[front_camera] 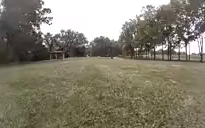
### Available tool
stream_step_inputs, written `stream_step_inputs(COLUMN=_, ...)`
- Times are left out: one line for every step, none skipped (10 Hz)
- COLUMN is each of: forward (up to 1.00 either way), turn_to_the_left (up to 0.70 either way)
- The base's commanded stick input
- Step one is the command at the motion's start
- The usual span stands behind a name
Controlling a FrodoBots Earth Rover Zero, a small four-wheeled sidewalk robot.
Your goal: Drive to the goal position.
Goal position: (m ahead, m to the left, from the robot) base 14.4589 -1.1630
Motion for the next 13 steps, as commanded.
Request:
stream_step_inputs(forward=0.70, turn_to_the_left=0.00)
stream_step_inputs(forward=0.70, turn_to_the_left=0.00)
stream_step_inputs(forward=0.70, turn_to_the_left=0.00)
stream_step_inputs(forward=0.70, turn_to_the_left=0.00)
stream_step_inputs(forward=0.70, turn_to_the_left=0.00)
stream_step_inputs(forward=0.70, turn_to_the_left=0.00)
stream_step_inputs(forward=0.70, turn_to_the_left=0.00)
stream_step_inputs(forward=0.70, turn_to_the_left=0.00)
stream_step_inputs(forward=0.70, turn_to_the_left=0.00)
stream_step_inputs(forward=0.70, turn_to_the_left=0.00)
stream_step_inputs(forward=0.70, turn_to_the_left=0.00)
stream_step_inputs(forward=0.70, turn_to_the_left=0.00)
stream_step_inputs(forward=0.70, turn_to_the_left=0.00)
